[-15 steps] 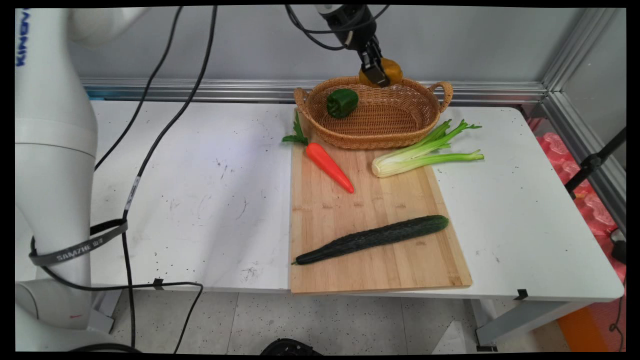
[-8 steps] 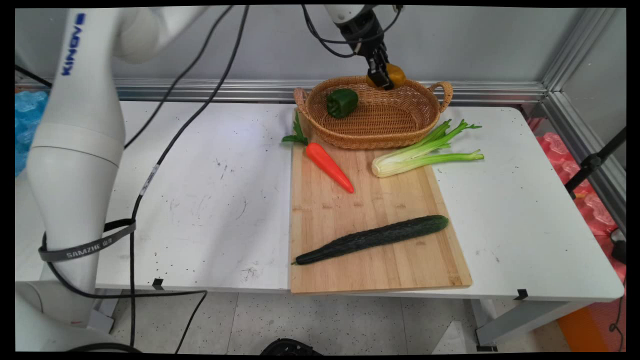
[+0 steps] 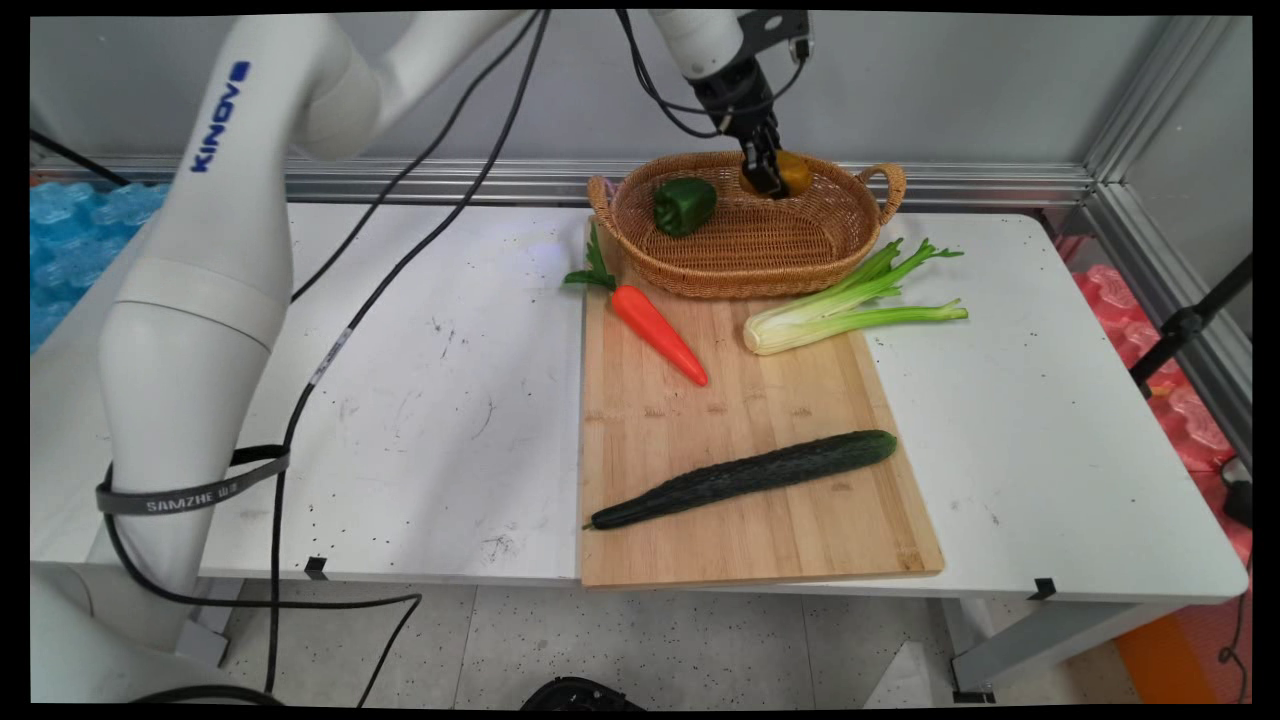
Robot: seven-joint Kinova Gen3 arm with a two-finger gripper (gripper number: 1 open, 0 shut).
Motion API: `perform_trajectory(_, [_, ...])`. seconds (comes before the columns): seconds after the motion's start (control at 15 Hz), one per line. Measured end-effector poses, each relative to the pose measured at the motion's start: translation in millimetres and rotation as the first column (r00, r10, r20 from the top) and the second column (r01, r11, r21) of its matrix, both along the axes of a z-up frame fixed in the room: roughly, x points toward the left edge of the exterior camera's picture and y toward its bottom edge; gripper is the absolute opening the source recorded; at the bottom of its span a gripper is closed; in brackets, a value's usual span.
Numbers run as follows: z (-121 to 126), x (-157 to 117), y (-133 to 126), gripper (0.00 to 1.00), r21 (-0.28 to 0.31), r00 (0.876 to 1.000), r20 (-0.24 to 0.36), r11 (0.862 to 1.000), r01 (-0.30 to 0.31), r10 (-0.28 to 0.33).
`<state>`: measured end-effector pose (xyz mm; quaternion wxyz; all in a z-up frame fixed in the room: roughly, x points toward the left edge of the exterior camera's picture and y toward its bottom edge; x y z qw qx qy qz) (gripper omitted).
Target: Place the picked object in the vegetable basket
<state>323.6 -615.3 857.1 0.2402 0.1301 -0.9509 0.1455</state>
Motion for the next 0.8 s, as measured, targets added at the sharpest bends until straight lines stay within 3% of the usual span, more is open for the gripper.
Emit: perform_trajectory(0.8, [-61,-2,-28,0.0,0.027,1.0,0.019,1.0,-0.014,0.013])
